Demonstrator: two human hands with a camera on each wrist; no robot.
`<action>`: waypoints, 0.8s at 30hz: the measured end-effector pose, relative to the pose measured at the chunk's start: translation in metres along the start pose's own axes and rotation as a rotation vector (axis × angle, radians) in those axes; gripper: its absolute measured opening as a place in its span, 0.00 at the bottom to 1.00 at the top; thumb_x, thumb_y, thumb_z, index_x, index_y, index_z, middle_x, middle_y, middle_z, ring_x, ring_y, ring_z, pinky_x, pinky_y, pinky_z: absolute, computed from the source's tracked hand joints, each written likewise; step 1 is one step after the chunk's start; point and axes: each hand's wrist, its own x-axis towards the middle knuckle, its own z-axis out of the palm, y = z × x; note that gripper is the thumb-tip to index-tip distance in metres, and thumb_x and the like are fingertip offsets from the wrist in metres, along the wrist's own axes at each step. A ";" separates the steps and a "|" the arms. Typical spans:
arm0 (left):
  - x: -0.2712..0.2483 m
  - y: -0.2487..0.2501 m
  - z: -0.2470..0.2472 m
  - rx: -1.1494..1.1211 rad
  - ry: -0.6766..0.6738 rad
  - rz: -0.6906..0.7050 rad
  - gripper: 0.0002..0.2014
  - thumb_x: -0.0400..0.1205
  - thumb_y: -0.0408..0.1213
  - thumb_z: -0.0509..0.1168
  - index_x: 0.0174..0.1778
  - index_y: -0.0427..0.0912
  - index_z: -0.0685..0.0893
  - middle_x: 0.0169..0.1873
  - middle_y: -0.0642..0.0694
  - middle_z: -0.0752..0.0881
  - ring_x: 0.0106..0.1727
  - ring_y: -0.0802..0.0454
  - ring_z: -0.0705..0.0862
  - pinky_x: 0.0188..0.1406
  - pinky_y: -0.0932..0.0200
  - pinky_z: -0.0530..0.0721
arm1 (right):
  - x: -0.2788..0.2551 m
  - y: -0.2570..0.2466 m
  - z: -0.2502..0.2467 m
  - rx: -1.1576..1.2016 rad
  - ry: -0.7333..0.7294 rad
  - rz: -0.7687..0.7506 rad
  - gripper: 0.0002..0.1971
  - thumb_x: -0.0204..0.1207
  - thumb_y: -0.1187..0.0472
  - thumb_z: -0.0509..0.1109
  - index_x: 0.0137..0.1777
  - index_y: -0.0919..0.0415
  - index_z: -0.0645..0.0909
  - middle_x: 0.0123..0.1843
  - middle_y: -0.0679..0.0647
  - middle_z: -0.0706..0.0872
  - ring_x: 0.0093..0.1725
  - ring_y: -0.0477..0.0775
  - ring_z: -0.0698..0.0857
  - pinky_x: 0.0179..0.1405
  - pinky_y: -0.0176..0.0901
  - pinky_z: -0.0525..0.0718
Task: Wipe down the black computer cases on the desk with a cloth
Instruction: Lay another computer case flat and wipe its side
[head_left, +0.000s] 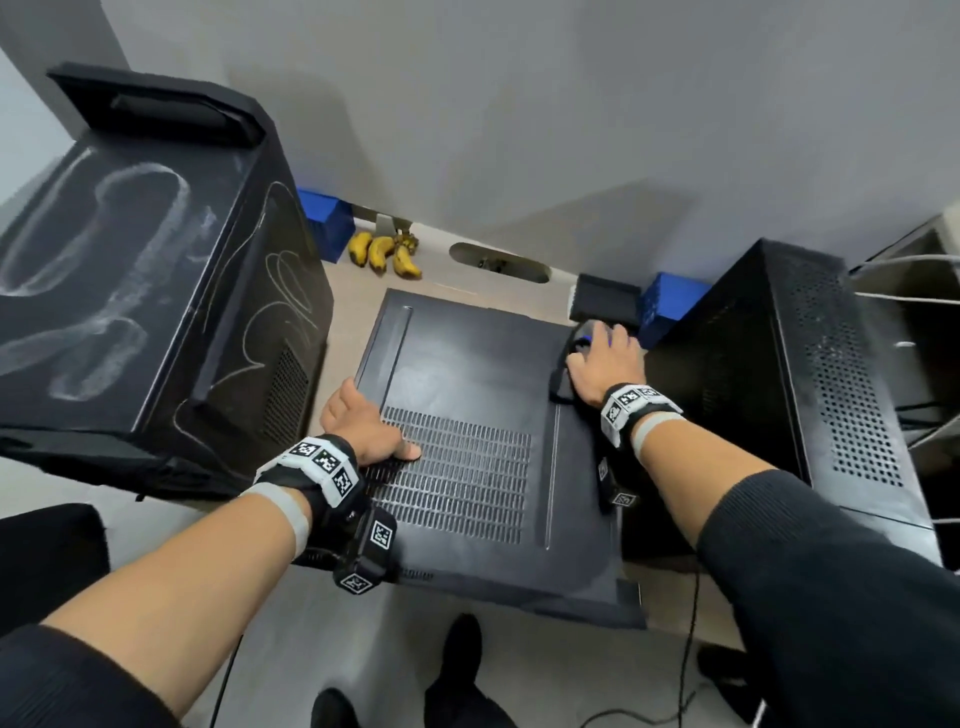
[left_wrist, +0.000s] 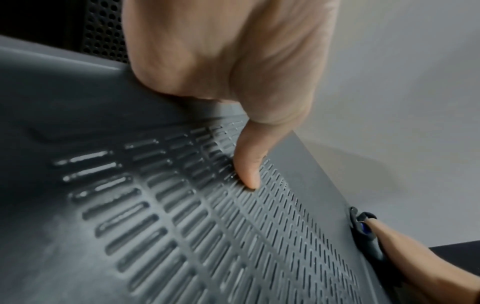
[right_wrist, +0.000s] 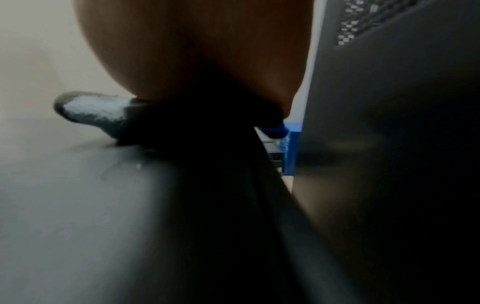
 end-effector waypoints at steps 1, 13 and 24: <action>0.001 -0.001 0.001 -0.004 0.003 0.003 0.70 0.64 0.43 0.86 0.87 0.37 0.38 0.87 0.36 0.49 0.88 0.38 0.48 0.87 0.43 0.51 | 0.001 0.001 0.001 0.029 -0.014 0.071 0.30 0.76 0.48 0.59 0.77 0.60 0.66 0.78 0.67 0.68 0.75 0.72 0.68 0.76 0.62 0.67; 0.004 -0.005 -0.006 -0.056 -0.005 0.056 0.64 0.66 0.41 0.85 0.87 0.33 0.45 0.86 0.34 0.57 0.86 0.37 0.56 0.86 0.43 0.58 | -0.138 -0.096 0.009 -0.056 -0.222 -0.622 0.36 0.77 0.60 0.64 0.86 0.54 0.60 0.89 0.58 0.55 0.86 0.66 0.53 0.81 0.67 0.57; -0.025 -0.061 -0.014 -0.470 -0.059 0.073 0.18 0.85 0.35 0.67 0.70 0.35 0.77 0.65 0.41 0.82 0.66 0.42 0.81 0.55 0.66 0.81 | -0.192 -0.120 -0.032 0.901 -0.451 -0.298 0.18 0.78 0.73 0.59 0.62 0.60 0.84 0.56 0.57 0.88 0.52 0.52 0.85 0.59 0.44 0.81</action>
